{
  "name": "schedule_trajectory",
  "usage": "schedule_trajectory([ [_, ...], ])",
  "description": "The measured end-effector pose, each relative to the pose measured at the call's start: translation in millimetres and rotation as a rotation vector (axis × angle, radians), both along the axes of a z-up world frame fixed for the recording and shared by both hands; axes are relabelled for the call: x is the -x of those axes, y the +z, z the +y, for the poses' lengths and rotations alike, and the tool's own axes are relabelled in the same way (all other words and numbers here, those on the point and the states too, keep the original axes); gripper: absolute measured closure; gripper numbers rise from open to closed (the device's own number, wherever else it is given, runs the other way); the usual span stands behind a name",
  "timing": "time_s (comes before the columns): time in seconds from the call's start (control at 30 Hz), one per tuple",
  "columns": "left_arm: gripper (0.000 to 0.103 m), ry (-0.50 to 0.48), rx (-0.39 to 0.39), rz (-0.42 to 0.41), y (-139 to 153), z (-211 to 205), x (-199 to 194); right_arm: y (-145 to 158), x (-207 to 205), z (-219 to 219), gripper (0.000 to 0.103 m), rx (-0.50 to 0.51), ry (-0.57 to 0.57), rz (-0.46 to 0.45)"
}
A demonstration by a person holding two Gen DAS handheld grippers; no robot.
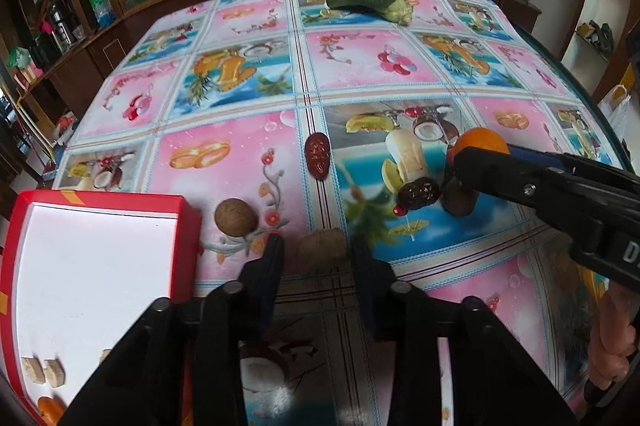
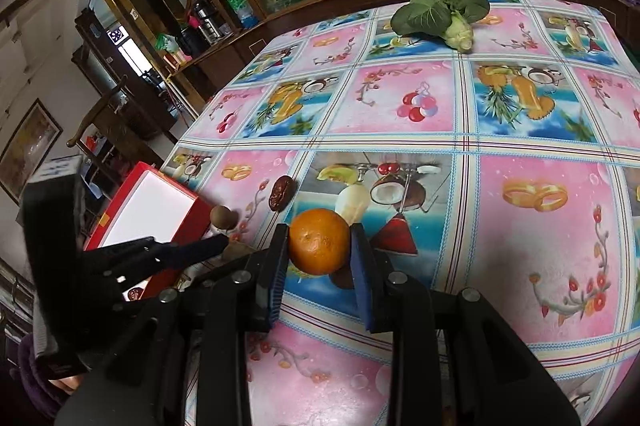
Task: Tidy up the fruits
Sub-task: 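Grasp an orange with the right tool while the left tool grasps a beige chunk, then carry the orange into the tray with the right tool while the left tool releases its chunk there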
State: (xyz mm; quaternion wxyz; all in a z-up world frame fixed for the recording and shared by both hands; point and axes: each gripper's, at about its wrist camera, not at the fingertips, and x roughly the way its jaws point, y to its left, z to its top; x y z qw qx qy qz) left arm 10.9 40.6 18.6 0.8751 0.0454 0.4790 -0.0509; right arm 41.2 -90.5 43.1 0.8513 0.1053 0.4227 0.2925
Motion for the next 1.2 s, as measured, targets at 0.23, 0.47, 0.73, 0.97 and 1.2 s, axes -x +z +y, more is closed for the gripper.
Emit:
schedule_trajectory([
  [0.23,0.077,0.007,0.037,0.002,-3,1,-2,-1,3,3,0.071,0.015,0.007,-0.013],
  [0.47,0.077,0.038,0.043,-0.041,11,10,11,1,8,8,0.071,0.017,0.020,-0.047],
  [0.73,0.077,0.106,0.035,-0.166,52,47,58,16,31,48,0.071,-0.011,0.069,-0.108],
  [0.97,0.077,0.256,-0.009,-0.207,65,110,100,26,53,135,0.071,-0.061,0.220,-0.100],
  [1.2,0.077,0.349,-0.042,-0.168,47,152,129,19,70,206,0.071,-0.038,0.333,-0.062],
])
